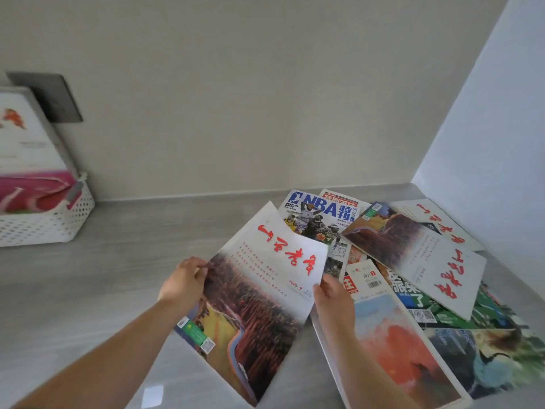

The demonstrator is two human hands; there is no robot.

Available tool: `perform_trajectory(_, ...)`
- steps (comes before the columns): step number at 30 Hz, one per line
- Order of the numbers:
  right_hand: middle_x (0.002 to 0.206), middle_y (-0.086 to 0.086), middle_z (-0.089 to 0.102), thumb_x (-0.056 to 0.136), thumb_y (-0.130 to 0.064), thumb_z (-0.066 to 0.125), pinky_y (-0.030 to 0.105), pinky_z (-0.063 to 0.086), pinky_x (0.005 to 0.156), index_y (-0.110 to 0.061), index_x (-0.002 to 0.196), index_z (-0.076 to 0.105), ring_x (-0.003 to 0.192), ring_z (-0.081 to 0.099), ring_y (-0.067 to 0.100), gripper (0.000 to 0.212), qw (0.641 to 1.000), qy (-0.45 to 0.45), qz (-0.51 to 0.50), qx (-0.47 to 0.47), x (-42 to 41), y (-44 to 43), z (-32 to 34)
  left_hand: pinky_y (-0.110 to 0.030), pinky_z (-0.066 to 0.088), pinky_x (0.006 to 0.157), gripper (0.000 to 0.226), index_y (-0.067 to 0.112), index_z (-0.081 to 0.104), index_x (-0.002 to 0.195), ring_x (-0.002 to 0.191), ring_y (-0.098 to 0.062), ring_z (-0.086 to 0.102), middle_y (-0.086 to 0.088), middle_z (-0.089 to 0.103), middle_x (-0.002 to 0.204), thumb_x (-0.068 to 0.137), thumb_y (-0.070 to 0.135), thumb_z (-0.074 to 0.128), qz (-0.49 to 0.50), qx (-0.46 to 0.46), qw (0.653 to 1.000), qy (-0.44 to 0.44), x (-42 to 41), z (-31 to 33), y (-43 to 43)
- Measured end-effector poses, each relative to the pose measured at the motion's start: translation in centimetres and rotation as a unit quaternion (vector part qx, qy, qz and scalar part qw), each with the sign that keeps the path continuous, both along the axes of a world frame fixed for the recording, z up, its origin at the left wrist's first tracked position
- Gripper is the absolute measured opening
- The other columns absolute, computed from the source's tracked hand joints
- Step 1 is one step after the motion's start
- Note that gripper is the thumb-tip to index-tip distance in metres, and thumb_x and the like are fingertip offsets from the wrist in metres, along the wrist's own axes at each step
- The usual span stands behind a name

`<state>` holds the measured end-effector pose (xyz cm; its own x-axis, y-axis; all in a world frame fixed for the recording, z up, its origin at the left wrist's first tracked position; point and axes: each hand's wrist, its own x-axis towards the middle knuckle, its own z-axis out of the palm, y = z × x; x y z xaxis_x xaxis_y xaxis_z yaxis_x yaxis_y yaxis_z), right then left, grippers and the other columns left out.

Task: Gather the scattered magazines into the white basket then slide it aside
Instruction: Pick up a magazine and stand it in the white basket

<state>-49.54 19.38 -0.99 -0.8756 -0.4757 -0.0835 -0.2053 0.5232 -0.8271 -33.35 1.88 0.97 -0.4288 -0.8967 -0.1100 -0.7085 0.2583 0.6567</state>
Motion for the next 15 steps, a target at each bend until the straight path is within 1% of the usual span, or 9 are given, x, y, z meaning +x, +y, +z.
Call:
perform_trajectory(1, 0.114, 0.007, 0.067, 0.088, -0.014, 0.048, 0.041, 0.054, 0.078, -0.015, 0.107, 0.059, 0.093, 0.061, 0.019, 0.022, 0.999, -0.024, -0.011, -0.037, 0.4, -0.9, 0.9, -0.029, 0.035, 0.073, 0.024, 0.004, 0.054, 0.11, 0.101, -0.036, 0.055, -0.021, 0.059, 0.115, 0.092, 0.011, 0.041, 0.008, -0.002, 1.0, 0.024, 0.7, 0.4, -0.2)
perform_trajectory(2, 0.111, 0.009, 0.067, 0.088, -0.012, 0.048, 0.044, 0.054, 0.079, -0.013, 0.107, 0.059, 0.094, 0.062, 0.023, 0.023, 0.997, -0.03, -0.02, -0.065, 0.7, -1.9, 1.8, -0.029, 0.033, 0.071, 0.024, 0.003, 0.054, 0.11, 0.099, -0.035, 0.055, -0.023, 0.06, 0.111, 0.092, 0.01, 0.04, 0.017, -0.002, 0.998, 0.054, 1.4, 1.0, -0.5)
perform_trajectory(4, 0.11, 0.012, 0.067, 0.087, -0.008, 0.049, 0.046, 0.052, 0.083, -0.009, 0.107, 0.058, 0.096, 0.062, 0.027, 0.022, 0.996, -0.005, -0.019, -0.091, 1.6, -4.2, 3.8, -0.027, 0.03, 0.069, 0.023, 0.001, 0.053, 0.109, 0.093, -0.033, 0.054, -0.021, 0.061, 0.102, 0.091, 0.009, 0.04, 0.042, -0.001, 0.992, 0.115, 3.3, 2.3, -1.6)
perform_trajectory(6, 0.109, 0.014, 0.066, 0.086, -0.006, 0.048, 0.05, 0.051, 0.083, -0.009, 0.105, 0.059, 0.096, 0.062, 0.028, 0.022, 0.993, 0.01, -0.002, -0.115, 3.2, -7.0, 6.0, -0.025, 0.028, 0.066, 0.023, 0.002, 0.054, 0.108, 0.086, -0.028, 0.052, -0.013, 0.057, 0.092, 0.091, 0.01, 0.041, 0.074, 0.003, 0.982, 0.172, 5.1, 3.7, -2.8)
perform_trajectory(7, 0.109, 0.015, 0.066, 0.086, -0.006, 0.048, 0.05, 0.051, 0.083, -0.008, 0.105, 0.059, 0.096, 0.062, 0.03, 0.022, 0.993, 0.025, 0.008, -0.118, 4.3, -8.5, 7.0, -0.024, 0.028, 0.064, 0.023, 0.004, 0.054, 0.108, 0.083, -0.025, 0.05, -0.009, 0.055, 0.09, 0.091, 0.013, 0.041, 0.086, 0.007, 0.977, 0.196, 6.1, 4.4, -3.4)
perform_trajectory(10, 0.106, 0.013, 0.069, 0.087, -0.008, 0.048, 0.036, 0.047, 0.077, -0.008, 0.104, 0.061, 0.094, 0.062, 0.03, 0.022, 0.988, 0.101, 0.031, -0.112, 8.5, -13.3, 9.2, -0.025, 0.036, 0.069, 0.028, 0.01, 0.051, 0.115, 0.08, -0.02, 0.05, -0.006, 0.057, 0.093, 0.091, 0.021, 0.044, 0.095, 0.013, 0.967, 0.237, 9.4, 5.8, -5.7)
perform_trajectory(12, 0.104, 0.012, 0.07, 0.087, -0.01, 0.048, 0.033, 0.045, 0.074, -0.01, 0.105, 0.062, 0.095, 0.062, 0.03, 0.023, 0.985, 0.111, 0.037, -0.128, 11.6, -16.5, 10.4, -0.025, 0.036, 0.071, 0.03, 0.013, 0.049, 0.119, 0.076, -0.017, 0.05, -0.001, 0.055, 0.089, 0.091, 0.019, 0.045, 0.113, 0.006, 0.96, 0.255, 12.0, 6.6, -7.9)
perform_trajectory(13, 0.102, 0.012, 0.07, 0.086, -0.01, 0.049, 0.032, 0.044, 0.074, -0.011, 0.103, 0.063, 0.094, 0.063, 0.03, 0.022, 0.983, 0.108, 0.042, -0.143, 13.1, -18.0, 11.0, -0.025, 0.035, 0.071, 0.028, 0.013, 0.049, 0.118, 0.077, -0.017, 0.051, 0.0, 0.054, 0.088, 0.09, 0.016, 0.045, 0.119, -0.006, 0.958, 0.262, 13.4, 6.9, -9.2)
perform_trajectory(15, 0.1, 0.014, 0.07, 0.084, -0.006, 0.05, 0.036, 0.046, 0.077, -0.008, 0.099, 0.063, 0.092, 0.063, 0.031, 0.019, 0.977, 0.088, 0.058, -0.186, 15.8, -21.0, 12.1, -0.025, 0.033, 0.073, 0.023, 0.012, 0.052, 0.111, 0.084, -0.021, 0.052, -0.005, 0.057, 0.093, 0.089, 0.009, 0.045, 0.123, -0.033, 0.955, 0.267, 16.2, 7.5, -12.1)
